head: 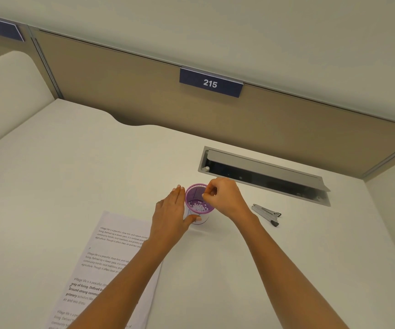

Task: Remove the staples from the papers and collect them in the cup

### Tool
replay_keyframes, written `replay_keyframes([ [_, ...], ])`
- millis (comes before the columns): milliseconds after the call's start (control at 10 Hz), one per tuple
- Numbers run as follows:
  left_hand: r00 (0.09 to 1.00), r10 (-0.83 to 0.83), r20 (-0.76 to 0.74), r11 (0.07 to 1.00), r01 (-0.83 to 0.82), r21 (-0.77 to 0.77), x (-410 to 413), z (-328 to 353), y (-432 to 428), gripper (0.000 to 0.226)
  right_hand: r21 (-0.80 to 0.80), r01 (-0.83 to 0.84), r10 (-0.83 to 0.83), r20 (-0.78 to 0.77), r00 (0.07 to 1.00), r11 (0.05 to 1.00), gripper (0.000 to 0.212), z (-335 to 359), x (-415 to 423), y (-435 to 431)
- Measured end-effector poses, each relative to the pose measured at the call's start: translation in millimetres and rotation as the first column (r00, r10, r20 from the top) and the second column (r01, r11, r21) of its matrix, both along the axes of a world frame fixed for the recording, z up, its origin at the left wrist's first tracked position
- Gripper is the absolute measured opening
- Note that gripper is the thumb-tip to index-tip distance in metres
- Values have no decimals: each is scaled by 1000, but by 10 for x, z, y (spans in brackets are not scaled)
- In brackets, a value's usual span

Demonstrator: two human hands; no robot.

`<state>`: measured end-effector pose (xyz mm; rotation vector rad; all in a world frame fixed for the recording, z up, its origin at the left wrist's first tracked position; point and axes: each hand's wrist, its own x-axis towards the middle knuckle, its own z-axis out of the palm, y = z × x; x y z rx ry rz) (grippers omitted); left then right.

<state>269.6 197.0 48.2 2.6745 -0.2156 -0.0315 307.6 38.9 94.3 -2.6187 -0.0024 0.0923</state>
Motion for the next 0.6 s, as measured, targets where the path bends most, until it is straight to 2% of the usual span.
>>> replay_keyframes([
  [200,1000,2,22,1000,-3,15,11,38,9,88,-45,12,-11,21,1000,999,15,-12,-29,37],
  [400,1000,19,-11,999,-20,-35,-25,142,-12,89,-80,-4,5,5,1000,997,25,14,-113,78],
  [600,1000,-3,20,1000,3,-22,-123,342,-61,89,-120,106,-98,69,993,987,33,117,-240,139],
])
